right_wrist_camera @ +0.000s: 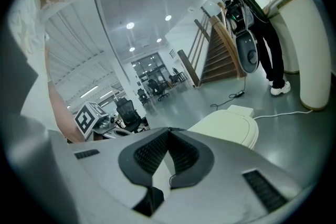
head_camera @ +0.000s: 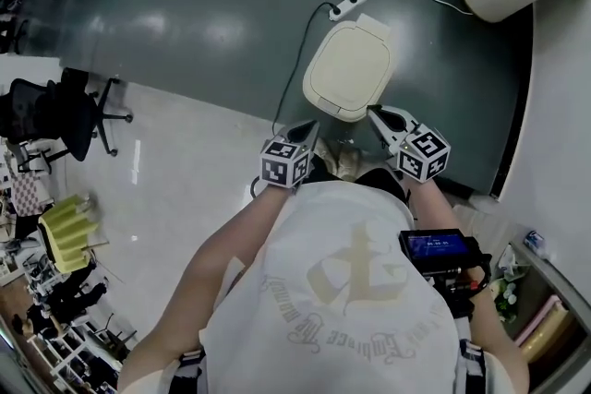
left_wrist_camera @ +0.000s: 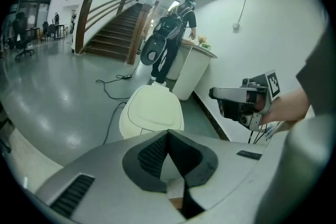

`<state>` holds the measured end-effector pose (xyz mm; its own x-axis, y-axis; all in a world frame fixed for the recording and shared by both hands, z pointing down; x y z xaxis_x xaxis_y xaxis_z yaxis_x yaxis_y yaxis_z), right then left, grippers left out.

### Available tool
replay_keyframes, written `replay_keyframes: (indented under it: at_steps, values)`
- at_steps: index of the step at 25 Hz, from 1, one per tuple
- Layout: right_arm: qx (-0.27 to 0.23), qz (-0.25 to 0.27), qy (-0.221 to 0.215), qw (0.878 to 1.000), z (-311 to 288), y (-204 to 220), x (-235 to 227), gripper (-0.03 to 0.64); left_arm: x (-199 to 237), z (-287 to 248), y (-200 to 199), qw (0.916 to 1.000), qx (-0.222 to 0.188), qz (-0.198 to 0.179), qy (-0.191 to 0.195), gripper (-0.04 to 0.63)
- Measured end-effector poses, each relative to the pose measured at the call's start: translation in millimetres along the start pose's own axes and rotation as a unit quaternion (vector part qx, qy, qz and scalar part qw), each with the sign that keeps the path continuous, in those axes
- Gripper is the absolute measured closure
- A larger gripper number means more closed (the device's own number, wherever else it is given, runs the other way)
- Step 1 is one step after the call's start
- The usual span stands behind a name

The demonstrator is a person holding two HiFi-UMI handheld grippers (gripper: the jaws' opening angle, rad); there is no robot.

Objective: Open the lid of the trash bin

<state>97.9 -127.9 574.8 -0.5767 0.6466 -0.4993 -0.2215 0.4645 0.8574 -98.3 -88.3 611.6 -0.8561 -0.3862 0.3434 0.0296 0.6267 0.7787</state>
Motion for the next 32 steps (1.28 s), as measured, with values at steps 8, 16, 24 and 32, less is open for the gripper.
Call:
replay_keyframes:
  at_steps: [8, 16, 24, 32]
  values:
    - [0.004, -0.016, 0.015, 1.000, -2.0, 9.5, -13.7, 0.612, 4.7, -28.2, 8.8, 0.9994, 0.032, -0.013, 0.011, 0.581]
    - [0.004, -0.020, 0.020, 1.000, -4.1, 11.2, -18.2, 0.612, 9.7, -48.4, 17.4, 0.9961, 0.076, -0.046, -0.002, 0.581]
    - [-0.004, -0.024, 0.036, 0.999, -4.4, 10.2, -29.3, 0.612, 14.0, -75.3, 18.9, 0.9901, 0.114, -0.082, -0.003, 0.580]
    - [-0.012, -0.041, 0.059, 0.997, -6.7, 16.5, -36.0, 0.612, 24.3, -93.0, 24.8, 0.9822, 0.153, -0.108, -0.006, 0.580]
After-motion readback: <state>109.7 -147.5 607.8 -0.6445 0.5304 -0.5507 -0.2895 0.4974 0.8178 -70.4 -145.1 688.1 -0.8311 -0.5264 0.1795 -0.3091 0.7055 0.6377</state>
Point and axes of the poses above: the fingertips, and each gripper's own axes: z backward along the fingers, x to its left, y out of its underside, the point moved 6 cm from there along z, backward along the fingers, and after that the axes turned 14 degrees about -x, right-handed, at the moved point
